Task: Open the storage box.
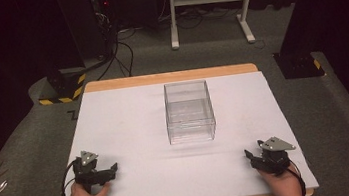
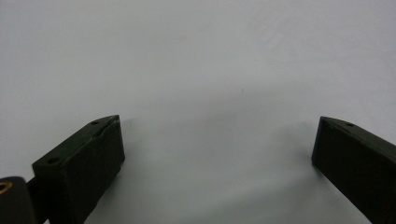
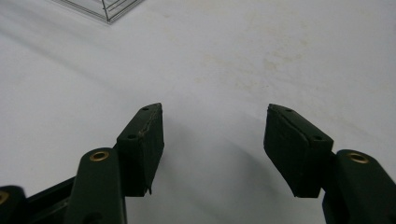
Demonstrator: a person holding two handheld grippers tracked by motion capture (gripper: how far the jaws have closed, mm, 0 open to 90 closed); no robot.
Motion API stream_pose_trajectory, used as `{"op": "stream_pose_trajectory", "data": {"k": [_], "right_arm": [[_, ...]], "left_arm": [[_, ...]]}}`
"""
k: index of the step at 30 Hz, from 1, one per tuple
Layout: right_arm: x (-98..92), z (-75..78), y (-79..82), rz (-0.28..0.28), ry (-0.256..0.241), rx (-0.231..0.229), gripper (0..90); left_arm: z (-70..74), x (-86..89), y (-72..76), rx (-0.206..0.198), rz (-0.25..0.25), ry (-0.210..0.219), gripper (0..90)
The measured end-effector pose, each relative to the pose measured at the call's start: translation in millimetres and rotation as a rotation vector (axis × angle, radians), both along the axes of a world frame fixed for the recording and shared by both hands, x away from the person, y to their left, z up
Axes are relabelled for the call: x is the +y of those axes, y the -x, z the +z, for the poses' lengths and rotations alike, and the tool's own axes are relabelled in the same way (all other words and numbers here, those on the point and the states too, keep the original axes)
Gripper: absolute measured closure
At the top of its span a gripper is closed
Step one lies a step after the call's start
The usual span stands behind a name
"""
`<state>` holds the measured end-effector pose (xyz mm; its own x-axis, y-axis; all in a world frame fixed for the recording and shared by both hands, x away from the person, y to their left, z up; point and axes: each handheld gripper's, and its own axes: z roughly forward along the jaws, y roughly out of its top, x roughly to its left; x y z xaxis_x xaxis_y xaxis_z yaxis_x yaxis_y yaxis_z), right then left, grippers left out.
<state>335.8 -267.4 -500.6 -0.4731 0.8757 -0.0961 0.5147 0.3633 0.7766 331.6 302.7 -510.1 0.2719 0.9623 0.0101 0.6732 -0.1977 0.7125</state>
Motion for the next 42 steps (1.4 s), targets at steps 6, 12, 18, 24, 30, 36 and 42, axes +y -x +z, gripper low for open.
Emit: {"op": "stream_pose_trajectory", "data": {"k": [6,12,18,24,30,36,42], "right_arm": [[-2.1,0.2,-0.6,-0.011,-0.016,0.001,37.3],[-2.5,0.2,-0.5,-0.013,-0.02,-0.002,36.8],[-3.4,0.5,-0.5,-0.017,-0.031,0.003,35.9],[-5.5,1.4,0.8,-0.026,-0.05,-0.013,32.0],[-4.9,2.5,3.4,-0.023,-0.04,-0.043,32.0],[0.1,6.6,5.6,-0.008,-0.047,-0.043,28.2],[3.9,10.8,7.8,0.0,-0.07,-0.058,27.9]], "left_arm": [[0.2,0.4,-0.2,0.0,-0.002,-0.004,2.3],[0.2,0.4,-0.3,0.0,-0.003,-0.005,2.3],[0.1,0.3,-0.3,0.002,-0.002,-0.002,2.3],[0.1,0.2,-0.3,0.001,-0.002,-0.002,2.2],[0.1,0.3,-0.3,0.001,-0.002,-0.002,2.3],[0.1,0.3,-0.4,0.002,-0.002,-0.002,2.2],[0.1,0.3,-0.4,0.002,-0.002,-0.002,2.2]]}}
